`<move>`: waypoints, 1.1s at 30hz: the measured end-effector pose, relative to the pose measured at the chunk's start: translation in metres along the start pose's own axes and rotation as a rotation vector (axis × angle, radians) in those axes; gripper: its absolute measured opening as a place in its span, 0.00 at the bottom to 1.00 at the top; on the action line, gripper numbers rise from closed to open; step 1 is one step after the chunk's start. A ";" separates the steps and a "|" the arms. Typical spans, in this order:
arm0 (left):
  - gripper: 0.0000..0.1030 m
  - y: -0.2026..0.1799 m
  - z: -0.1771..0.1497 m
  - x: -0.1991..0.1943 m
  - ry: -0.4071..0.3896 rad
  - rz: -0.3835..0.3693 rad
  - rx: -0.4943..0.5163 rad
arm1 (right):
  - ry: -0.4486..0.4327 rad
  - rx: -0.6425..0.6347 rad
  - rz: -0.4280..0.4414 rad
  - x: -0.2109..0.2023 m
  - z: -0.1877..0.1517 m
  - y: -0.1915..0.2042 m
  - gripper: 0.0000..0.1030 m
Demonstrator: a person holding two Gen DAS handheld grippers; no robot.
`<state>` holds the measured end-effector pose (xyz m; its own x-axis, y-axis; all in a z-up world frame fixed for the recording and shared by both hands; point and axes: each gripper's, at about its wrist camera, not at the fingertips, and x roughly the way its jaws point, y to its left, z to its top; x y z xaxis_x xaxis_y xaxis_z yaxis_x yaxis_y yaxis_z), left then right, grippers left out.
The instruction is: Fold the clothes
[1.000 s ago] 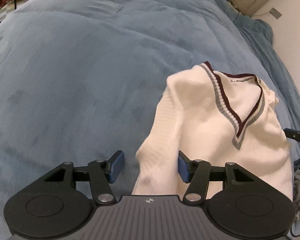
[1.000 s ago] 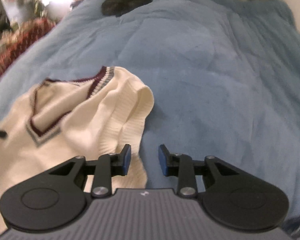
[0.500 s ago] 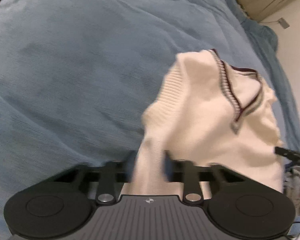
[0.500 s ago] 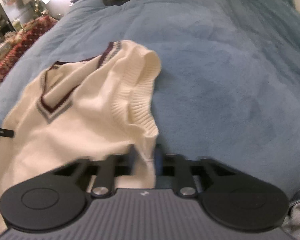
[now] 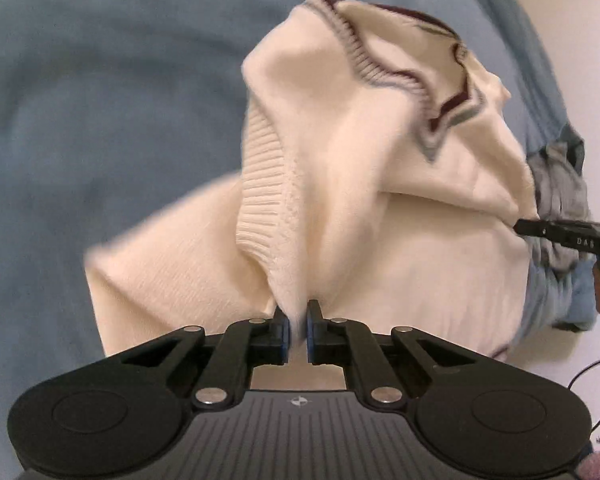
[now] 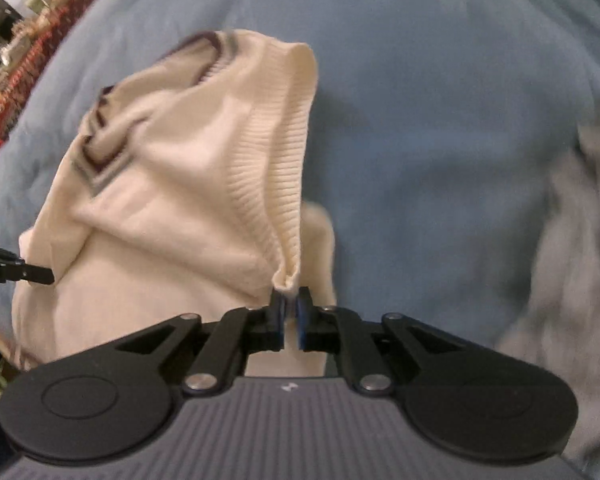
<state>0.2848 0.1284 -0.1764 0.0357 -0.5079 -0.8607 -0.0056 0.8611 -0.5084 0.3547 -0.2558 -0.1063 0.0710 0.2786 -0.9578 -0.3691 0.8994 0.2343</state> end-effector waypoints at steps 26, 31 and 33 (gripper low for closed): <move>0.26 -0.013 0.099 0.017 -0.293 -0.186 -0.019 | -0.286 -0.237 0.127 0.019 0.153 0.075 0.28; 0.26 -0.035 0.080 0.037 -0.307 -0.158 -0.027 | -0.210 -0.291 0.239 0.048 0.155 0.121 0.29; 0.26 -0.040 0.074 0.039 -0.328 -0.143 -0.040 | -0.180 -0.307 0.260 0.062 0.156 0.137 0.31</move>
<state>0.3605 0.0754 -0.1876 0.3581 -0.5835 -0.7289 -0.0160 0.7767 -0.6296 0.4533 -0.0626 -0.1072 0.0897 0.5613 -0.8228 -0.6527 0.6571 0.3771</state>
